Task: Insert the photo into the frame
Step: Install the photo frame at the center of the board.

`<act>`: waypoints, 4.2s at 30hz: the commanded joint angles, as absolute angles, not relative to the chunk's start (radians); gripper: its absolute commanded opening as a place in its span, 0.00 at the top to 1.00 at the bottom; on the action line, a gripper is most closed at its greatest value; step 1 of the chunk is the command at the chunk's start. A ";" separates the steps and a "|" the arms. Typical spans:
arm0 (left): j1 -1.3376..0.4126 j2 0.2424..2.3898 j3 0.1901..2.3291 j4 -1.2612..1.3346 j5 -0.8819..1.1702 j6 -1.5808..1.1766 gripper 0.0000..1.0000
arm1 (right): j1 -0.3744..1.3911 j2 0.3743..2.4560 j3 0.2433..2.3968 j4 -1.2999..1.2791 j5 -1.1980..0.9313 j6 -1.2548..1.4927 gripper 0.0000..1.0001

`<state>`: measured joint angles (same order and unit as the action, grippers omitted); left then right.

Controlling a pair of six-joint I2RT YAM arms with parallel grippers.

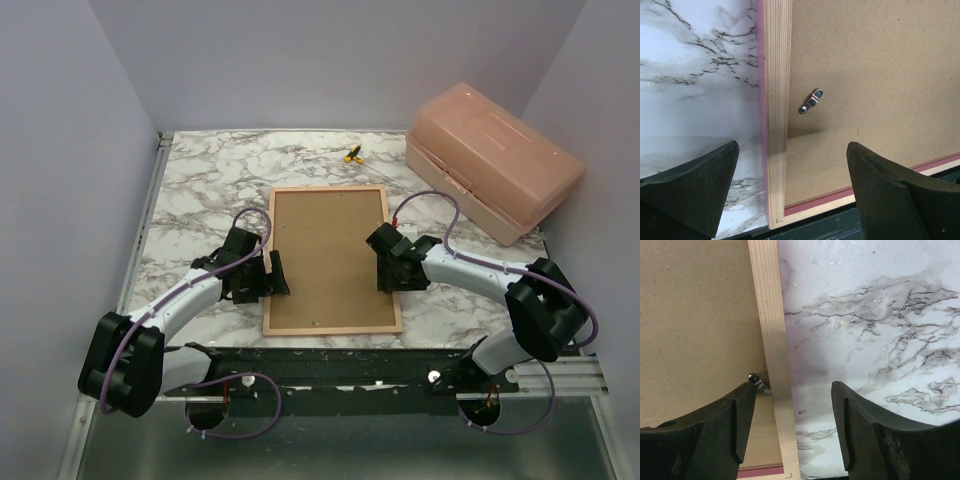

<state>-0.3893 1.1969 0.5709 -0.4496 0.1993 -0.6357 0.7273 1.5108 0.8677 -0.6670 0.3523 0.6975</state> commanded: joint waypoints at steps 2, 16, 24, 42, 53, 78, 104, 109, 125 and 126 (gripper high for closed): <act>-0.393 1.233 0.552 -0.438 0.225 -0.620 0.10 | 0.727 1.503 0.838 -0.628 0.353 0.670 0.35; -0.393 1.242 0.556 -0.423 0.257 -0.615 0.10 | 0.681 1.502 0.762 -0.493 0.231 0.623 1.00; -0.393 1.241 0.557 -0.421 0.264 -0.615 0.10 | 0.680 1.481 0.778 -0.532 0.253 0.625 1.00; -0.393 1.242 0.589 -0.452 0.232 -0.612 0.10 | 0.644 1.389 0.823 -0.537 0.151 0.656 0.22; -0.393 1.112 0.625 -0.552 0.047 -0.632 0.10 | 0.628 1.450 0.812 -0.543 0.147 0.650 0.23; -0.631 1.348 0.710 -0.423 0.116 -0.683 0.29 | 0.518 1.356 0.650 -0.425 -0.126 0.708 0.26; -0.607 1.423 0.768 -0.545 -0.110 -0.670 0.28 | 0.518 1.238 0.634 -0.493 -0.090 0.763 0.22; -0.607 1.450 0.779 -0.544 -0.131 -0.664 0.51 | 0.518 1.253 0.622 -0.474 -0.104 0.760 0.22; -0.607 1.460 0.767 -0.510 -0.100 -0.646 1.00 | 0.517 1.266 0.605 -0.456 -0.107 0.747 0.22; -0.607 1.452 0.763 -0.499 -0.086 -0.647 1.00 | 0.517 1.267 0.604 -0.456 -0.106 0.748 0.22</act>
<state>-0.5995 1.4303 0.7807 -0.5629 -0.0963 -0.6727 0.5114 1.2587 0.6159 -0.4881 -0.0990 0.7509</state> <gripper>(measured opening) 0.175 0.781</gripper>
